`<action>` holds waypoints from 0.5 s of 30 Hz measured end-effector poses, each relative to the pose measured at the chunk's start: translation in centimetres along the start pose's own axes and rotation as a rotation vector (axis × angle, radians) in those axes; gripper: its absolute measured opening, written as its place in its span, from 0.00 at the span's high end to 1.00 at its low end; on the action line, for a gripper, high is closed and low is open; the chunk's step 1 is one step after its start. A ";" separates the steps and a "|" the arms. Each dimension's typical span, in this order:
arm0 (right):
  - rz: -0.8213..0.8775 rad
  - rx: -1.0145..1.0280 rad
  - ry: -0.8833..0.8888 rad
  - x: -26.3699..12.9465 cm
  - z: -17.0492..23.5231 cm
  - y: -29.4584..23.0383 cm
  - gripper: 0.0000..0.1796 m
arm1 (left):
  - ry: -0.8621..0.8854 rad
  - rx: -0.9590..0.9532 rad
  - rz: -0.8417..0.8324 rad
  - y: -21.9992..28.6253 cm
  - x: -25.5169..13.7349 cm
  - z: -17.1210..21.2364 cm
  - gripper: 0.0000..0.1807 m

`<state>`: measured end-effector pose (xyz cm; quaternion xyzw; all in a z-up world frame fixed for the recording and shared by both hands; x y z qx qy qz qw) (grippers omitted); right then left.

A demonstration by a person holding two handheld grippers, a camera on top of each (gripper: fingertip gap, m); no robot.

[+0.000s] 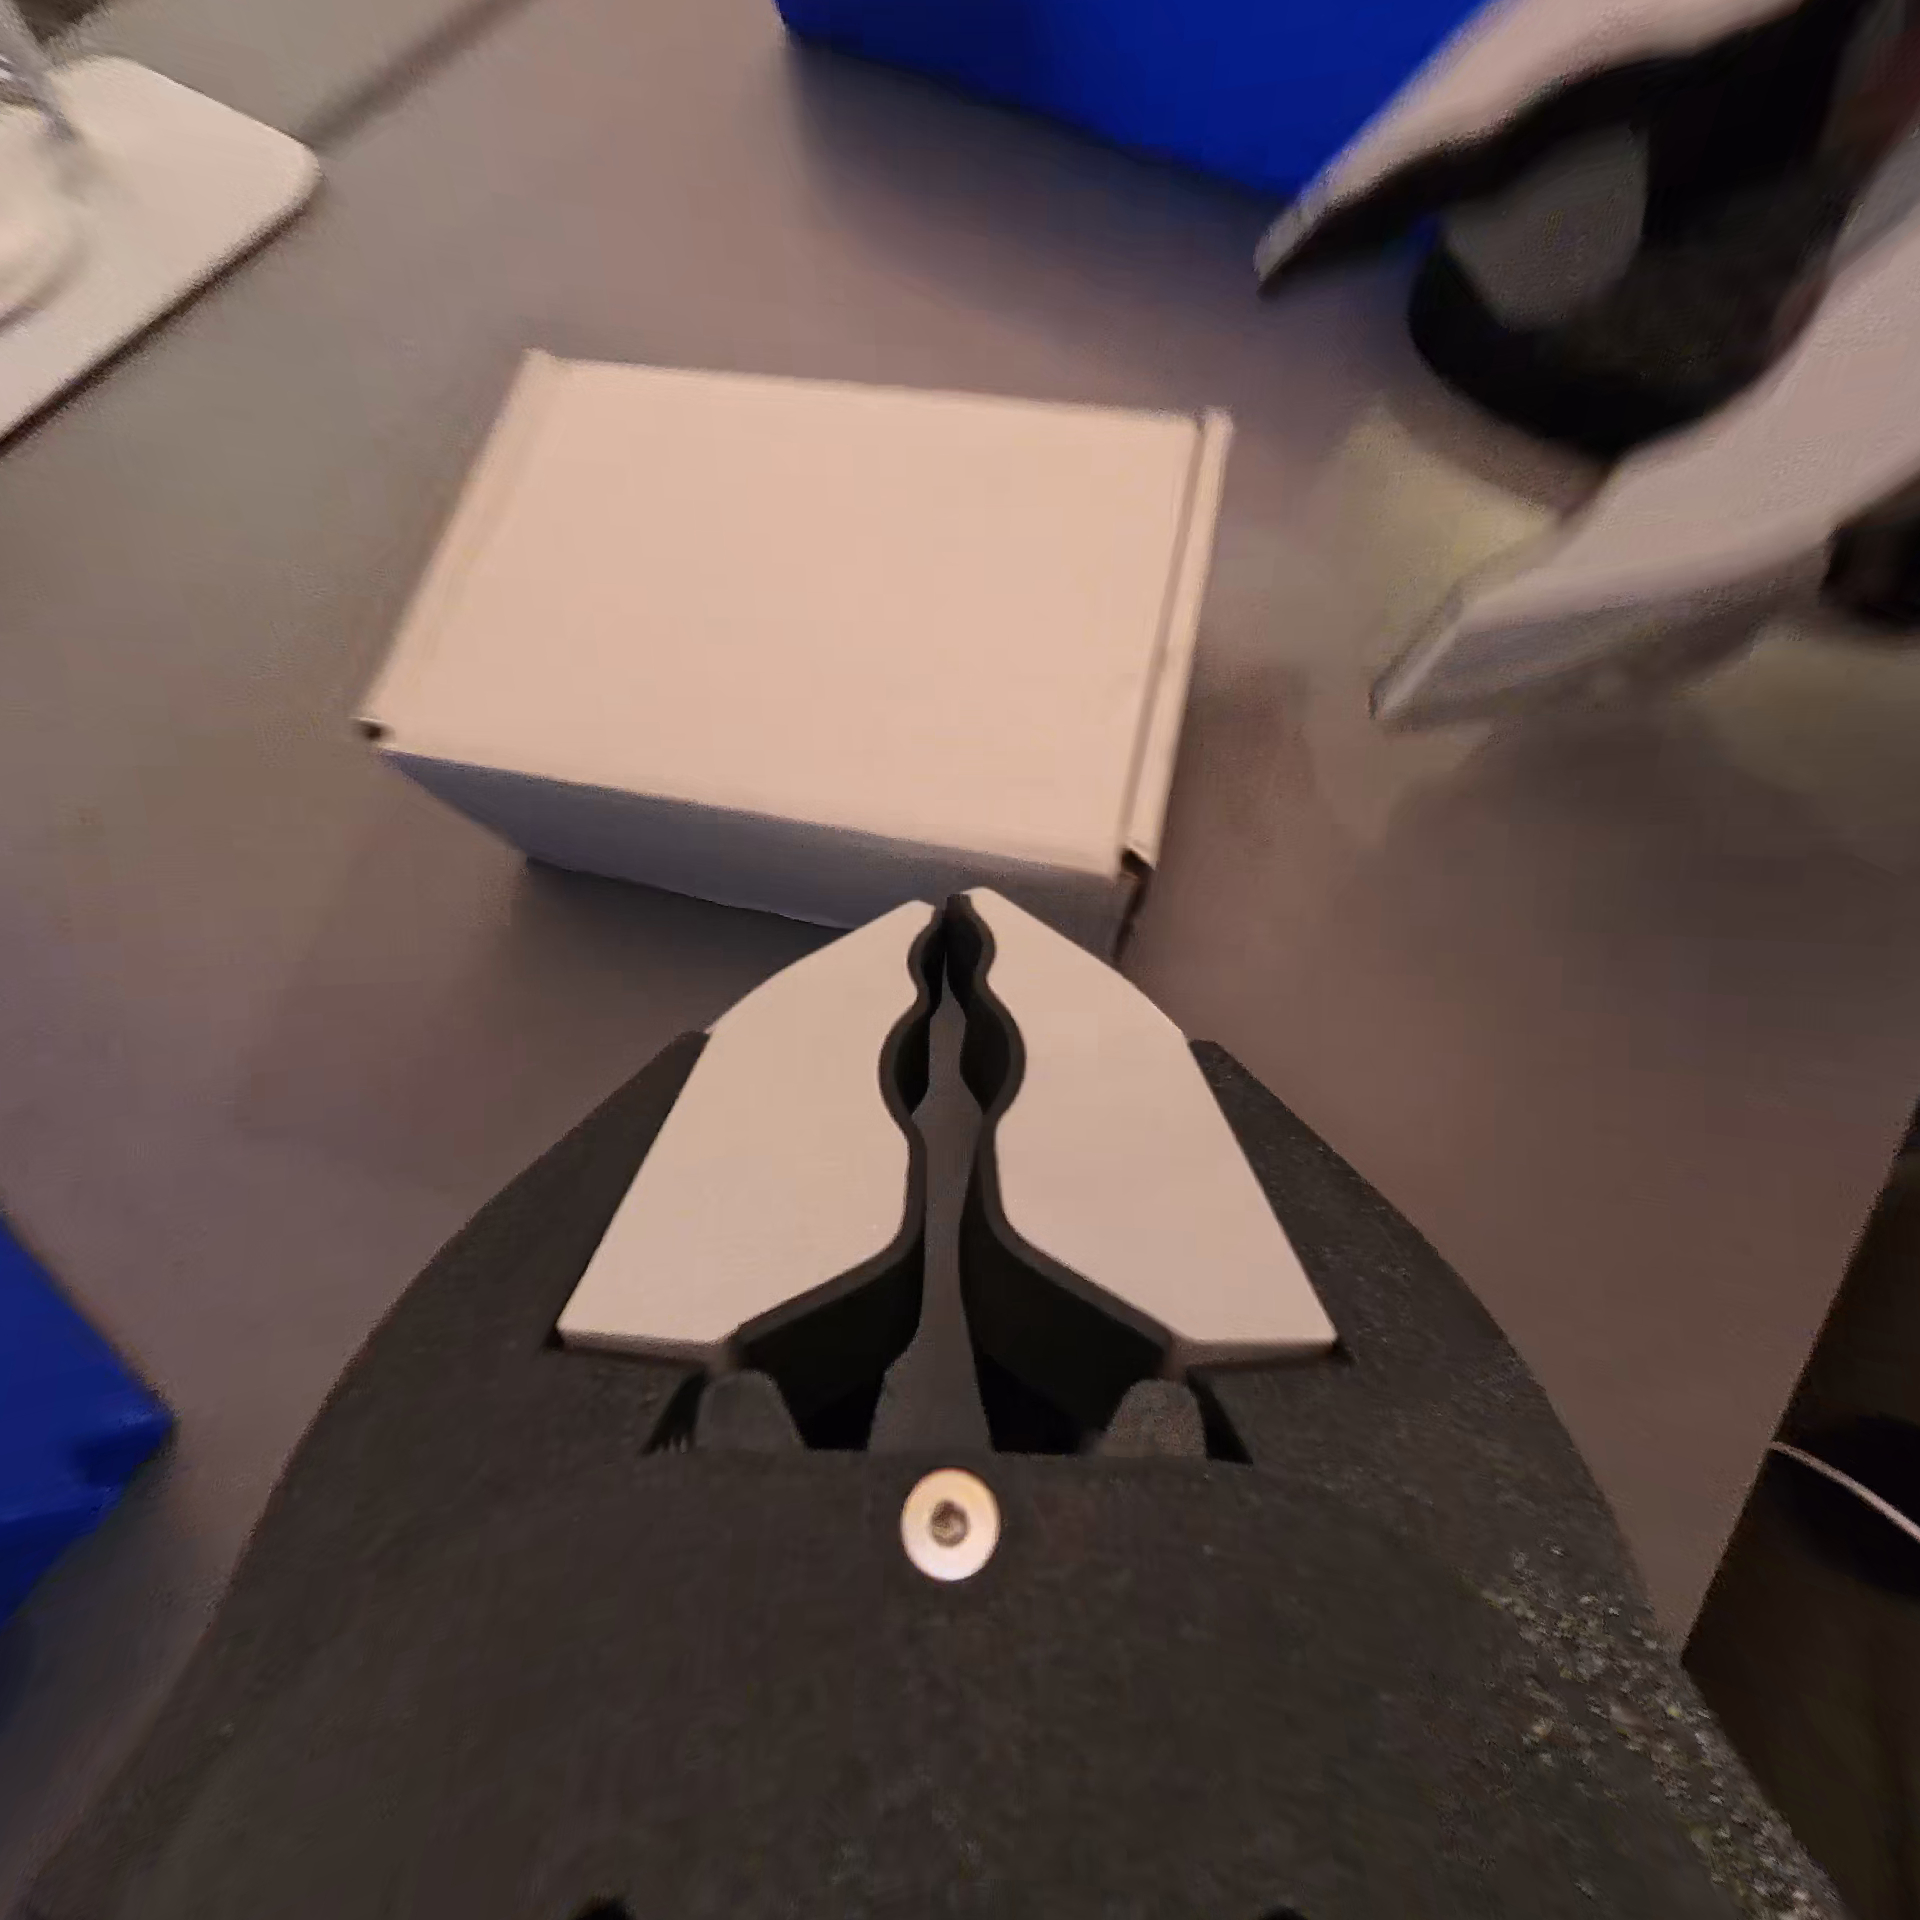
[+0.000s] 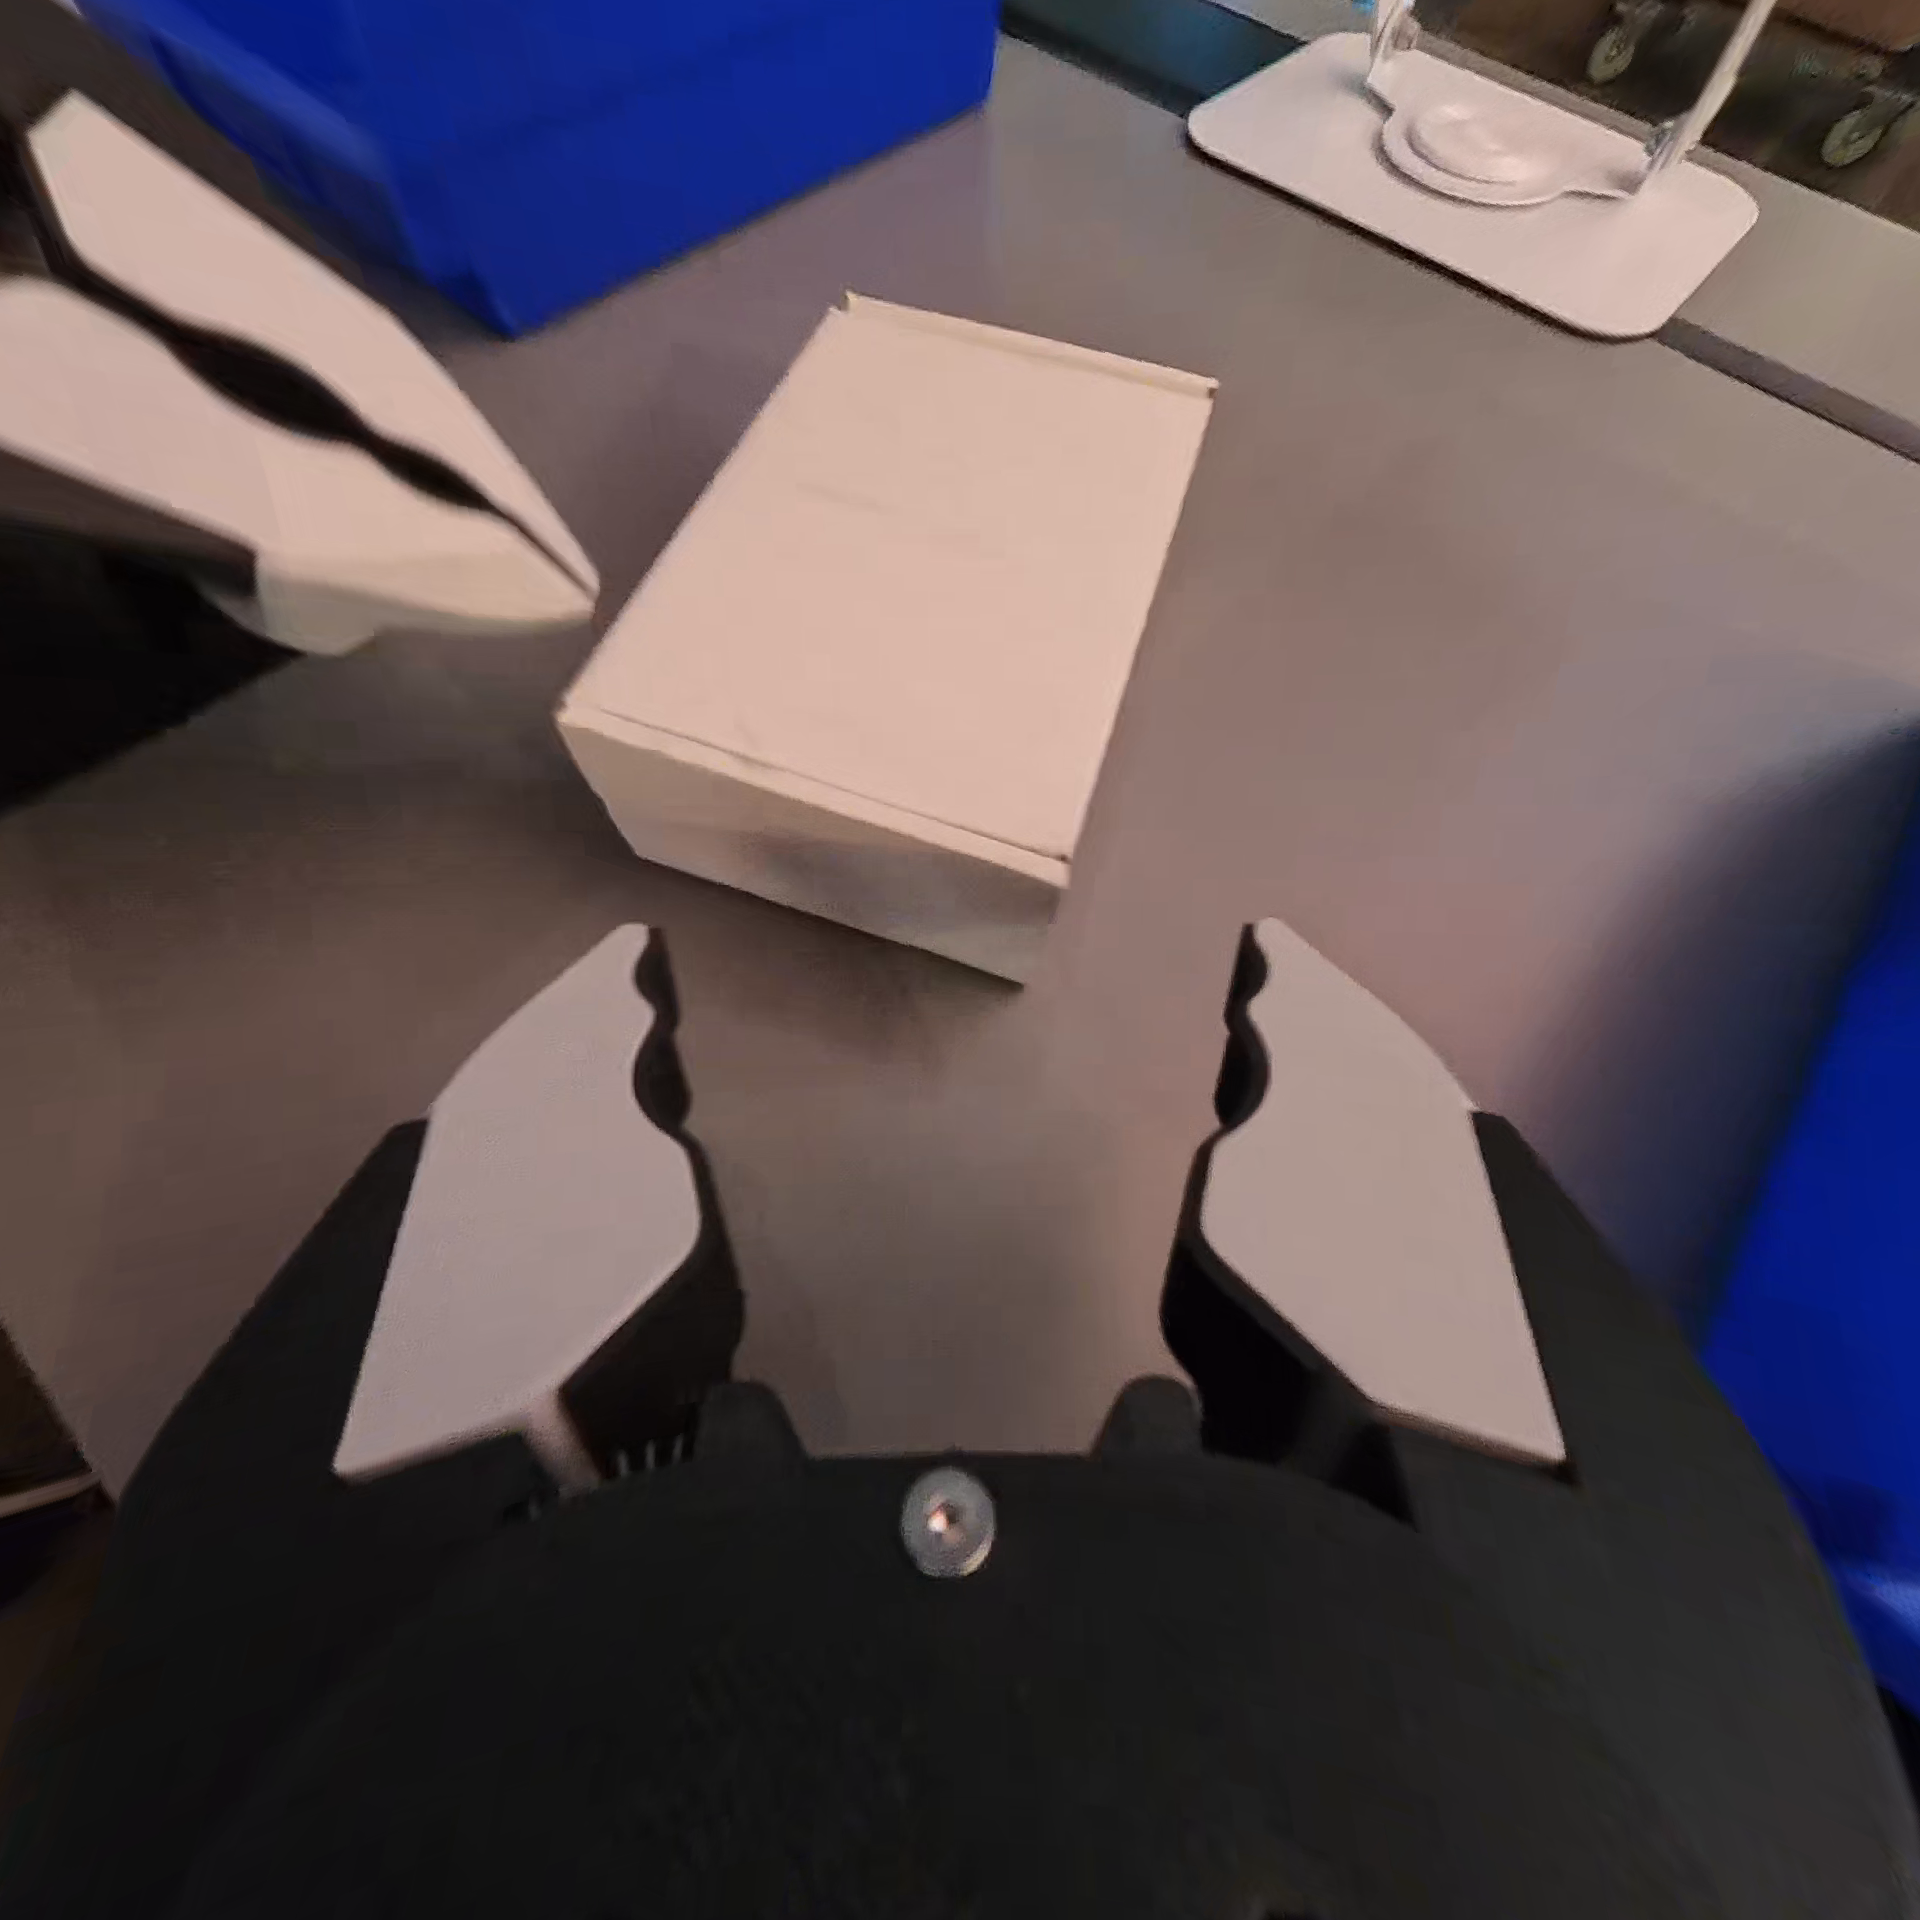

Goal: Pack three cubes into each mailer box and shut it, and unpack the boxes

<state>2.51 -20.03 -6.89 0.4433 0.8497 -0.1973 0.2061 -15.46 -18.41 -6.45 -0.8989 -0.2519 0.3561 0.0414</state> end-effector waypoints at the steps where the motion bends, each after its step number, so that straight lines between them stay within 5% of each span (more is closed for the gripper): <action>1: 0.017 0.011 0.026 0.5 0.0 -0.5 0.38 | 0.035 -0.037 0.003 -0.8 -0.7 -0.3 1.00; 7: 0.117 0.023 0.113 4.5 -1.3 -3.9 0.27 | 0.102 -0.242 -0.083 -5.3 -3.3 0.0 0.95; 11: 0.255 -0.074 0.023 7.1 -2.3 -4.2 0.26 | 0.150 -0.320 -0.034 -5.5 -3.7 0.4 0.96; 15: 0.217 -0.110 -0.074 7.2 -2.6 -3.8 0.31 | 0.098 -0.269 -0.033 -4.8 -3.7 1.1 0.96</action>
Point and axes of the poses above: each gripper's, where its closed fingertips meet, x out along the fingers, z out of its underside, y = z × x across the jaws, the point moved 7 cm from there along -x, back along the fingers, and after that the axes turned 13 degrees about x, right-handed, at the moved point
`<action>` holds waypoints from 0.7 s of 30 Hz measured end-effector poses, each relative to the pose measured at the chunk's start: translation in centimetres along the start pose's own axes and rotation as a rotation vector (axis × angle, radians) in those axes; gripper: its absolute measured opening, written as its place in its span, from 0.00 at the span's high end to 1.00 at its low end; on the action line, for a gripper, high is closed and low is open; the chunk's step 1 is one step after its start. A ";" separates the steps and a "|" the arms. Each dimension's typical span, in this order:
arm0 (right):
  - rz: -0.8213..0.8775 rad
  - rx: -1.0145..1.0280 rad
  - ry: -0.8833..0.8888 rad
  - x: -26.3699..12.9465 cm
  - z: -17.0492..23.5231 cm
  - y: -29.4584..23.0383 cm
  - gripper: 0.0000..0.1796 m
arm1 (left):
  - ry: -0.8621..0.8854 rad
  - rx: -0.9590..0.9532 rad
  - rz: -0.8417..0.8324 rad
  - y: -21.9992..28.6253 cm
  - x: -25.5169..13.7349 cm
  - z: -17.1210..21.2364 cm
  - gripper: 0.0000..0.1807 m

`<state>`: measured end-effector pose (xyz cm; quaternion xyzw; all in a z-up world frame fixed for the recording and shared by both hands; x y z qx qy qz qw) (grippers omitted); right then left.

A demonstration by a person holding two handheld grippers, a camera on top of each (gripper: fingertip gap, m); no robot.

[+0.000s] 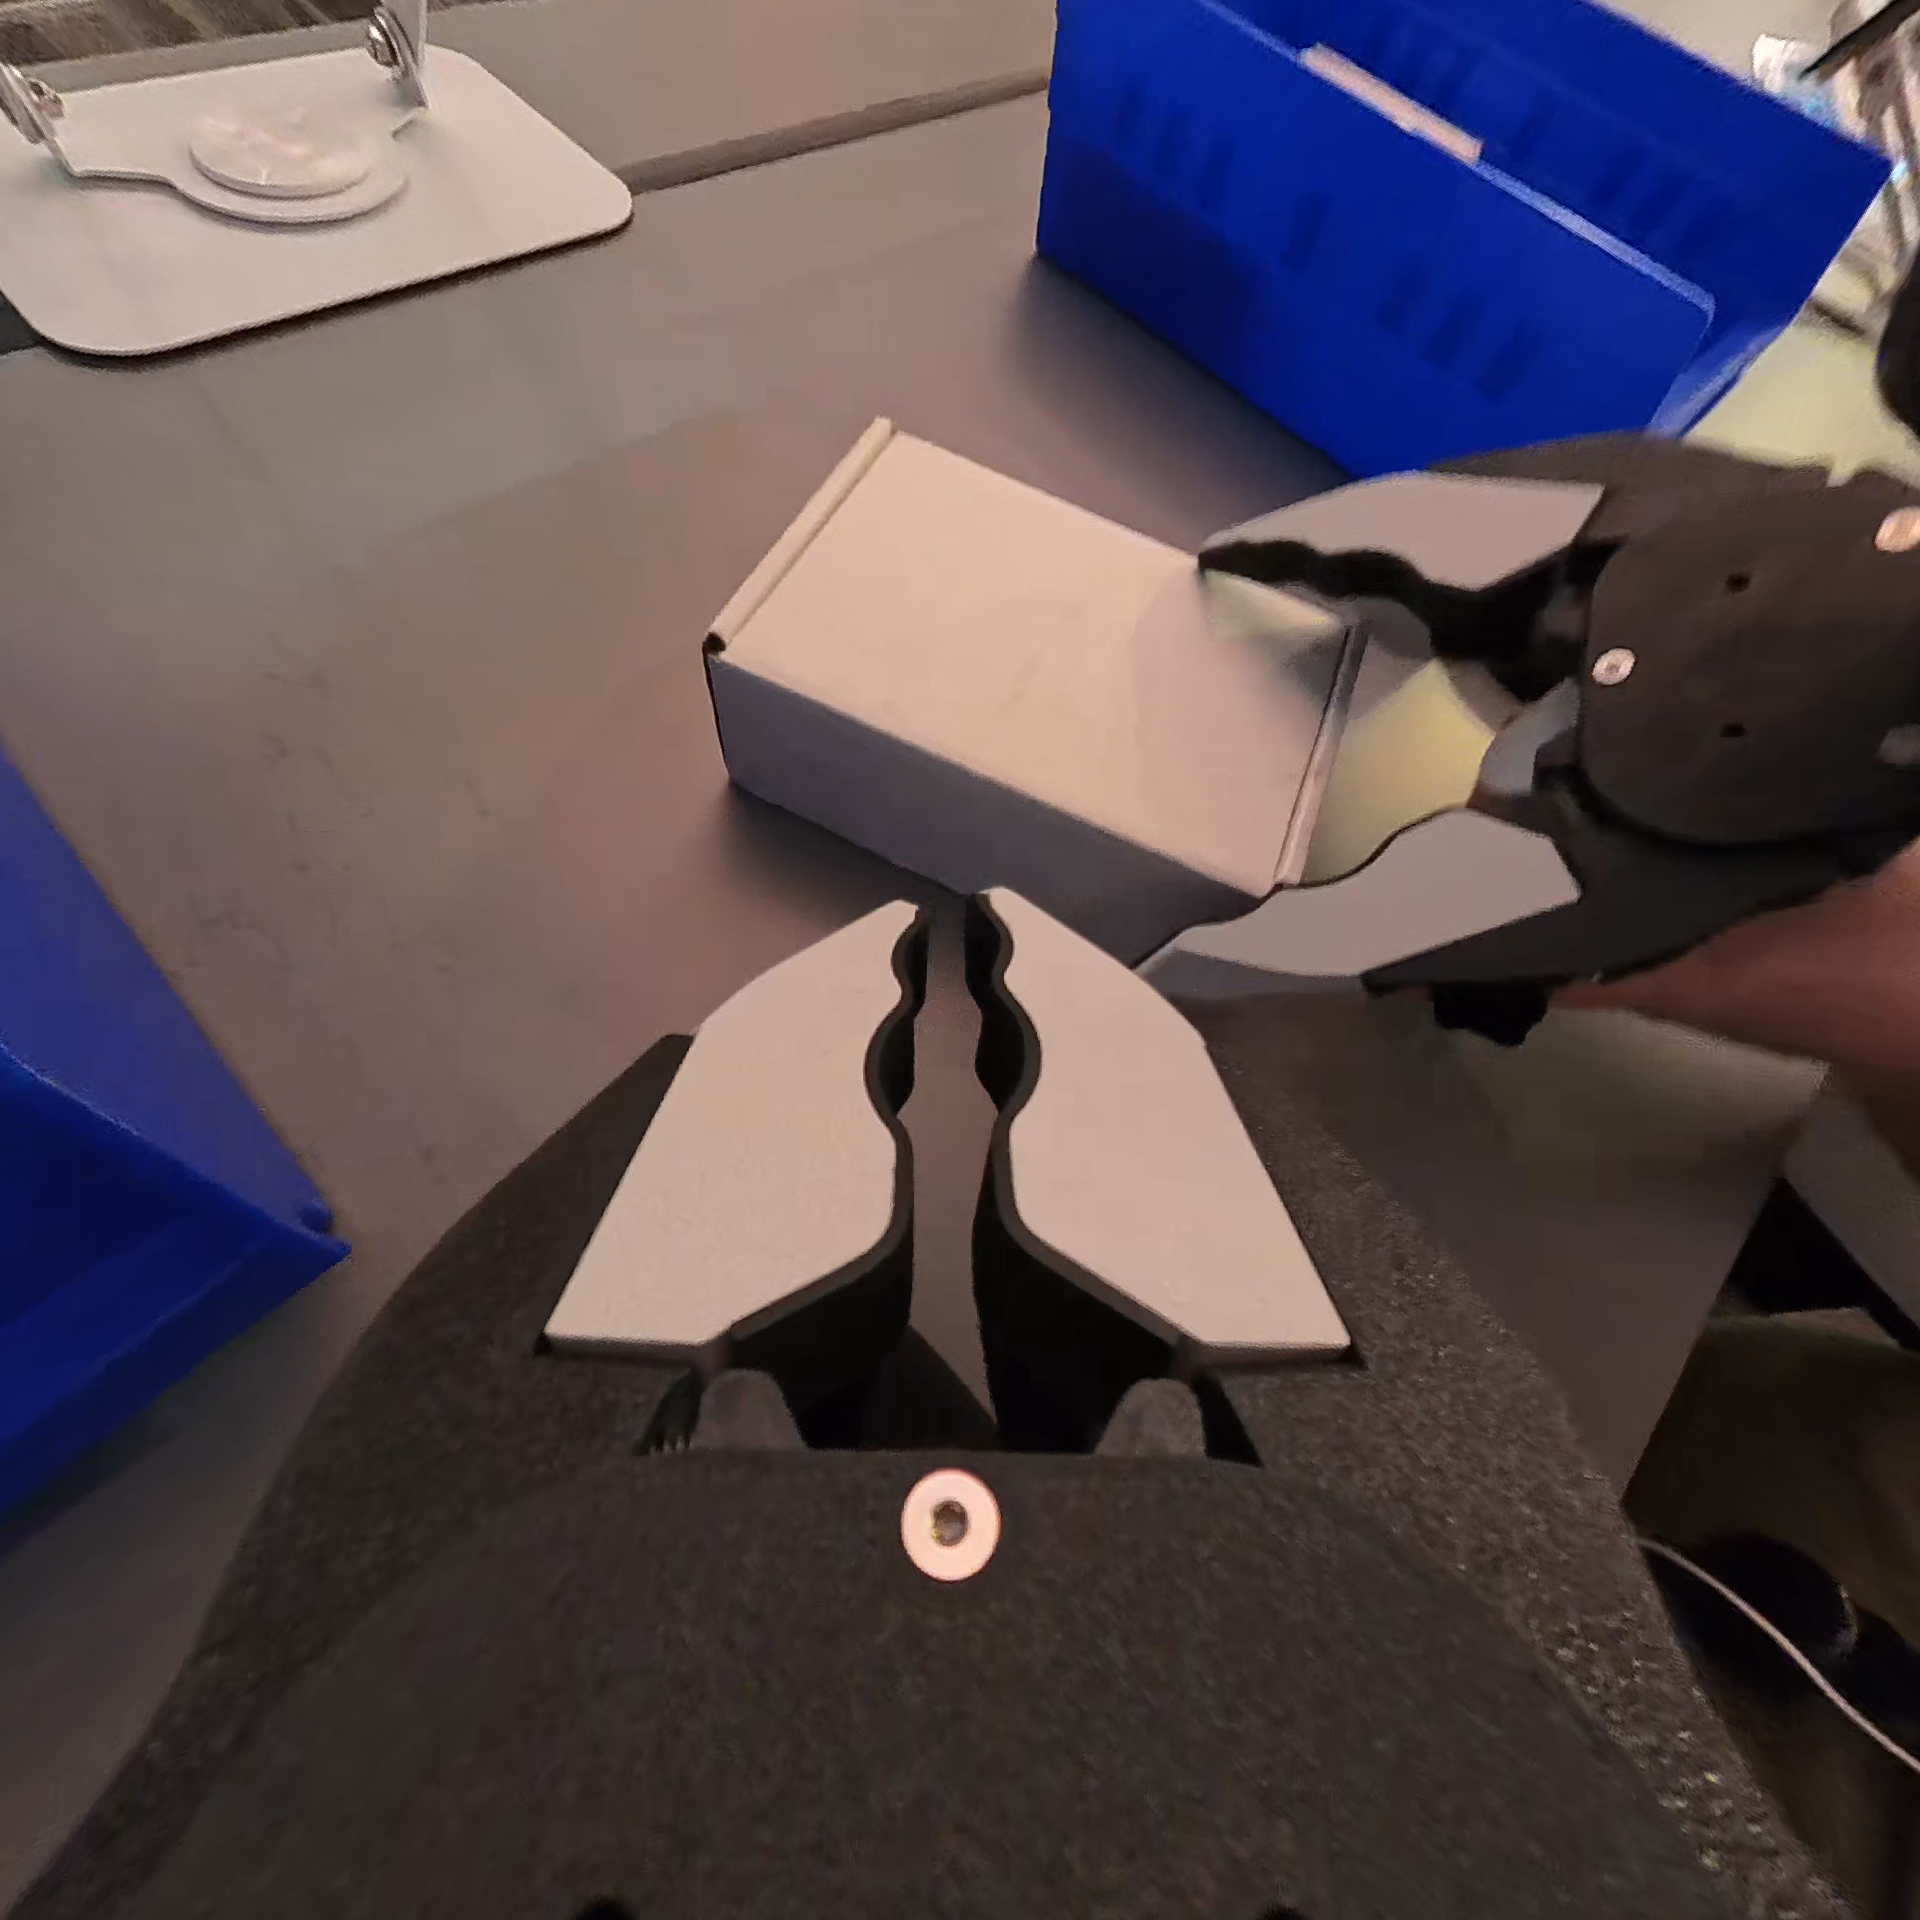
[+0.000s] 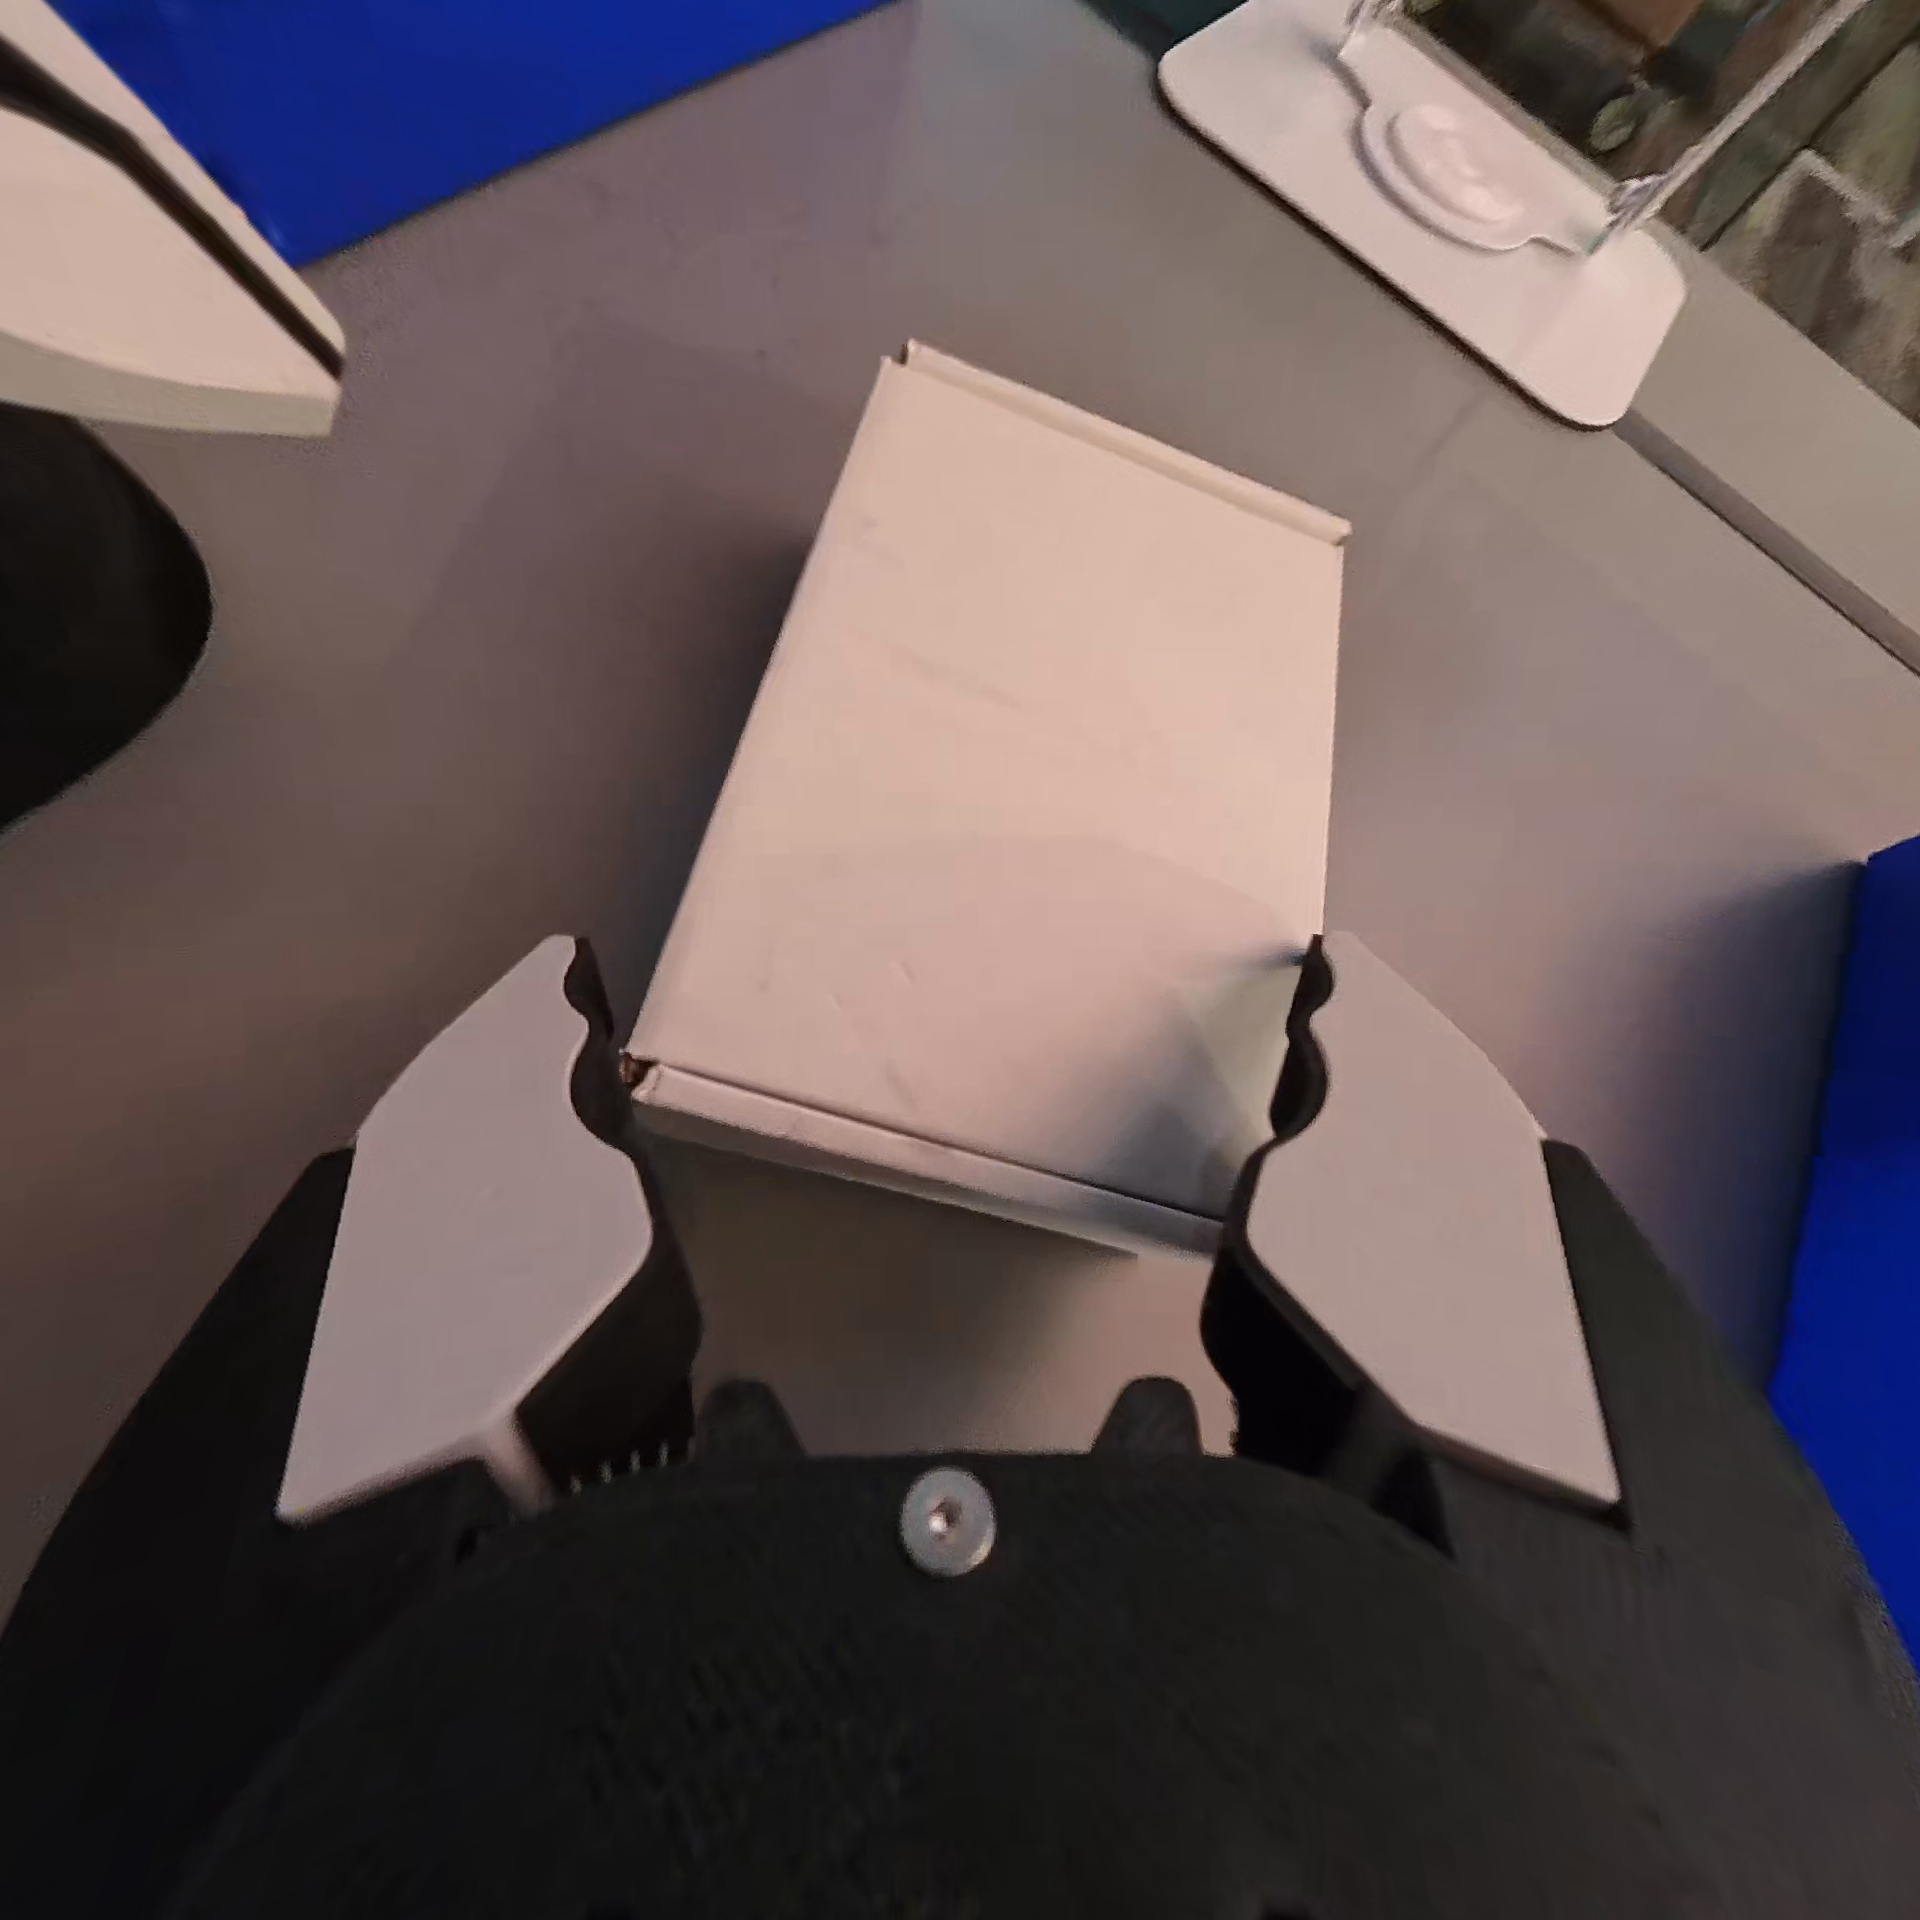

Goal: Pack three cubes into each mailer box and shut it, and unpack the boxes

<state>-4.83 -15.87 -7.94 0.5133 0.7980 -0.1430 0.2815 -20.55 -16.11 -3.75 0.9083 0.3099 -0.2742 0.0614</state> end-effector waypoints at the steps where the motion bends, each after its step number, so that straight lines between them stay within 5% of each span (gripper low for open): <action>1: -0.018 -0.021 -0.022 -0.2 0.1 0.4 0.32 | -0.017 0.015 0.002 0.1 0.0 0.2 0.96; 8: -0.142 -0.179 -0.173 -3.0 1.2 4.3 0.33 | -0.039 0.038 0.029 0.4 1.0 0.0 0.92; 13: -0.290 0.018 -0.116 -4.7 -3.1 5.4 0.39 | 0.025 0.015 -0.004 0.0 1.6 -0.5 0.92; 21: -0.267 0.097 -0.530 1.0 -3.8 4.3 0.29 | 0.317 -0.055 -0.177 -1.5 0.1 -0.5 0.97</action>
Point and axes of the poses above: each gripper's, where its closed fingertips meet, x out along the fingers, z out of its underside, y = z × x across the jaws, the point moved 7 cm from there along -x, back along the fingers, and after that the axes turned 13 degrees about x, right-handed, at the moved point
